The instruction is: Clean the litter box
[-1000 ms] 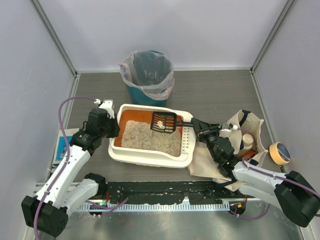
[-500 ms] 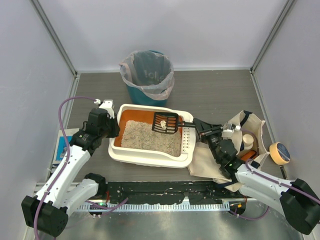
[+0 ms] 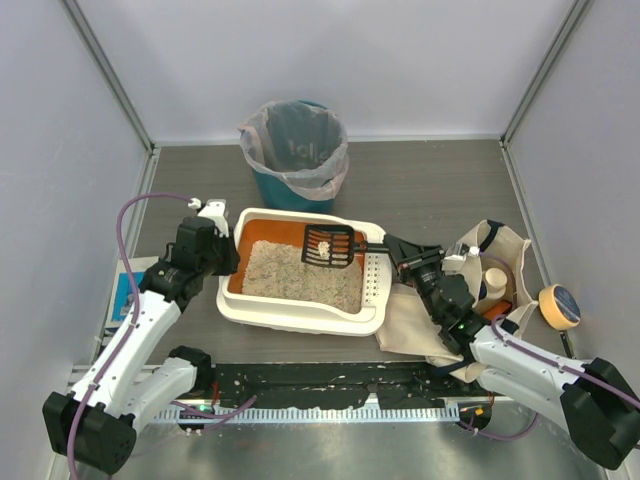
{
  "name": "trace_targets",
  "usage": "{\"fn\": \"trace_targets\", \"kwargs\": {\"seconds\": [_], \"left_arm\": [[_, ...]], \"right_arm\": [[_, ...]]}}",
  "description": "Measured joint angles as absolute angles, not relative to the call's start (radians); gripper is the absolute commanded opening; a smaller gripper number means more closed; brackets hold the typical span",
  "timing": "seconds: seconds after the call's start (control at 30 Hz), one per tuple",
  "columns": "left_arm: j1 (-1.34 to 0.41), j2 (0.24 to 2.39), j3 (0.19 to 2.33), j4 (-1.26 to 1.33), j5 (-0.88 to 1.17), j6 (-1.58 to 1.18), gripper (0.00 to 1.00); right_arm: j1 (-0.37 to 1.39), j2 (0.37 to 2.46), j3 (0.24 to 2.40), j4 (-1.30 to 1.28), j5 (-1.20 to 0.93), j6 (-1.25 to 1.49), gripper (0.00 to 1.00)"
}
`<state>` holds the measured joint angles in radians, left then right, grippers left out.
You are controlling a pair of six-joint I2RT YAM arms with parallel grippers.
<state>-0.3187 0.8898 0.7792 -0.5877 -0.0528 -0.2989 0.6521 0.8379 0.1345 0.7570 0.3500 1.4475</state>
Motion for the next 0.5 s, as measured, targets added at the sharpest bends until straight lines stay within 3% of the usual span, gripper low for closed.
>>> {"fn": "trace_targets", "kwargs": {"seconds": [0.03,0.07,0.13,0.17,0.5], "left_arm": [[-0.319,0.889,0.779,-0.588,-0.054,-0.299,0.33],[-0.319,0.888,0.779,-0.588,-0.056,-0.300,0.46],[-0.319,0.879,0.779,-0.585,-0.056,-0.304,0.56],[-0.319,0.873,0.779,-0.582,-0.055,-0.304,0.65],[-0.319,0.862,0.817,-0.532,-0.061,-0.303,0.96]], "right_arm": [[0.651,0.827,0.130,0.757,0.358,1.451,0.01],[0.651,0.815,0.128,0.751,0.362,1.454,0.01],[0.650,0.792,0.128,0.741,0.363,1.459,0.01],[0.651,0.779,0.128,0.734,0.363,1.461,0.01],[0.650,0.629,0.221,0.566,0.356,1.418,0.01]]}}
